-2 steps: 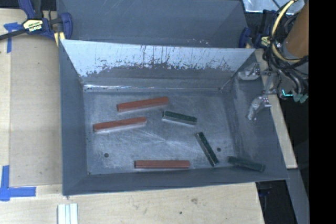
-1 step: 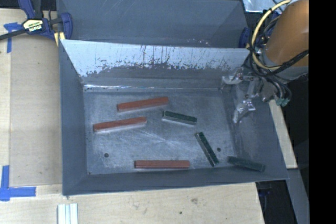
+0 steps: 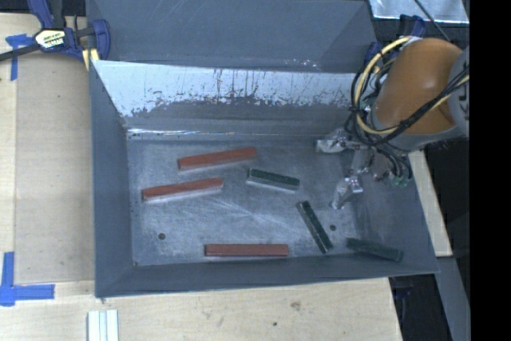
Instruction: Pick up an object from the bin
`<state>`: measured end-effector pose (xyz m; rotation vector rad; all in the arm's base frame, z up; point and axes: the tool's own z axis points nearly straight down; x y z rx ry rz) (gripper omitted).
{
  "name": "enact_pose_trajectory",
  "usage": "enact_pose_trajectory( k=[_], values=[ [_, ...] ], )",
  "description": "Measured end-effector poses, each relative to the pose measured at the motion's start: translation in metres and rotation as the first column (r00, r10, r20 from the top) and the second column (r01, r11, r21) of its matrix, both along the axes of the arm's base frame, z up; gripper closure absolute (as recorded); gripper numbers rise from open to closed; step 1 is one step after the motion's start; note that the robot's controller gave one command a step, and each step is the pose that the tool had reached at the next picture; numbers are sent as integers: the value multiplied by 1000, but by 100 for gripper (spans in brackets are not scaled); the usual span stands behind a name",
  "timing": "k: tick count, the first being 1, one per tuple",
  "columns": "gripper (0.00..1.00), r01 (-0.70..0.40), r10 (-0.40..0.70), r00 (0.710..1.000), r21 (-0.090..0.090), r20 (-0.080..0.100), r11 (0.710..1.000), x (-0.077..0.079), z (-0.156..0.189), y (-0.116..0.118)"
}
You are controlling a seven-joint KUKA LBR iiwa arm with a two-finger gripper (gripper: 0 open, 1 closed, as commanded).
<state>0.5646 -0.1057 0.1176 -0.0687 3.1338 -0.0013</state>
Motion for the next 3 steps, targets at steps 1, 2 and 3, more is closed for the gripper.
enact_pose_trajectory(
  k=[1, 2, 3],
  values=[
    [100, -265, 265, 964, 0, -3, 964, 55, -35, 49],
    [0, -266, 266, 964, -1, -3, 964, 55, -35, 49],
    [0, -266, 266, 964, -1, -3, 964, 55, -35, 49]
  ],
)
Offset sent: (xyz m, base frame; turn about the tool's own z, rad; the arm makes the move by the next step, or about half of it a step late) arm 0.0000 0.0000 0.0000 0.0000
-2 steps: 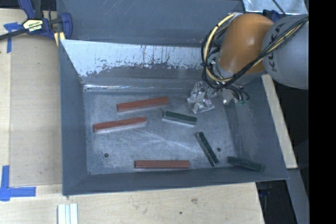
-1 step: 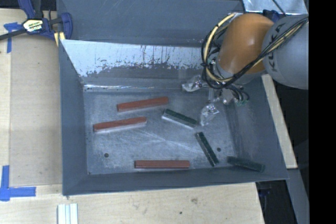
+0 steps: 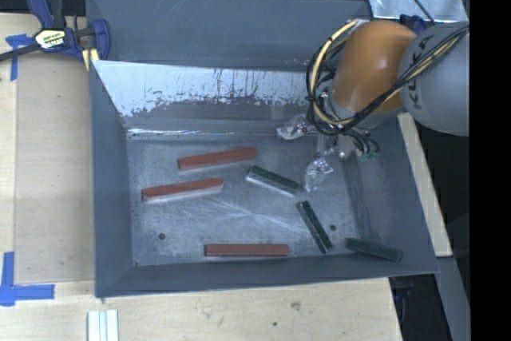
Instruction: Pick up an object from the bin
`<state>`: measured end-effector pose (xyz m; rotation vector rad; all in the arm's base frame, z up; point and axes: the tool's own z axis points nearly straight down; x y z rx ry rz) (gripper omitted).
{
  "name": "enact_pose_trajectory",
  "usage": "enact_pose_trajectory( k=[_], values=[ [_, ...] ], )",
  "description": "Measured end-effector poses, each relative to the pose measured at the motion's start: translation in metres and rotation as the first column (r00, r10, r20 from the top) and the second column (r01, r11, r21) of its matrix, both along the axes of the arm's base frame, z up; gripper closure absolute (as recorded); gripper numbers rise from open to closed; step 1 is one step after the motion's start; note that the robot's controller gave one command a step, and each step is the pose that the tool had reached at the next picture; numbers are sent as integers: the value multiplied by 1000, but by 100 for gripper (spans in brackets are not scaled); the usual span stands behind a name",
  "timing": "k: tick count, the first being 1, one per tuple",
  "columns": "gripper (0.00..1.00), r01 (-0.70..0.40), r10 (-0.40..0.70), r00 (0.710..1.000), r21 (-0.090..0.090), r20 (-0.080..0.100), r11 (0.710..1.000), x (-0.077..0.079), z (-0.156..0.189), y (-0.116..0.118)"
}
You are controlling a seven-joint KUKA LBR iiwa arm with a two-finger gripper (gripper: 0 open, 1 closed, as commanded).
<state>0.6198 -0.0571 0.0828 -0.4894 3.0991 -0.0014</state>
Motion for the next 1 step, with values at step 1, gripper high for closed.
enact_pose_trajectory(
  k=[1],
  values=[
    [100, 55, -55, 998, 0, 25, 999, -80, -5, 29]
  ],
)
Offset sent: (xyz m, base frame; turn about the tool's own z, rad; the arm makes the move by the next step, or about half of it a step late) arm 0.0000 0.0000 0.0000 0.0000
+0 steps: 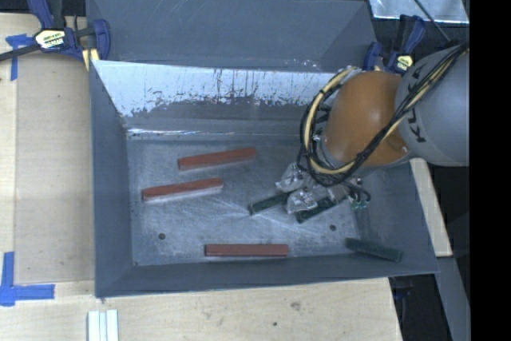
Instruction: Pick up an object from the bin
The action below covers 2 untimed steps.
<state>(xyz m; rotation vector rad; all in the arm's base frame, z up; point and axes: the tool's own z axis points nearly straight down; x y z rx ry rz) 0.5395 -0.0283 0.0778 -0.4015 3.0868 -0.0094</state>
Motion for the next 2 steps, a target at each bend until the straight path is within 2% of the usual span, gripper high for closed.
enact_pose_trajectory(
  k=[1, 2],
  values=[
    [100, -1, 1, 1000, 0, 0, 1000, 0, 0, 0],
    [100, -70, 70, 997, 0, -17, 998, -18, 190, -11]
  ],
)
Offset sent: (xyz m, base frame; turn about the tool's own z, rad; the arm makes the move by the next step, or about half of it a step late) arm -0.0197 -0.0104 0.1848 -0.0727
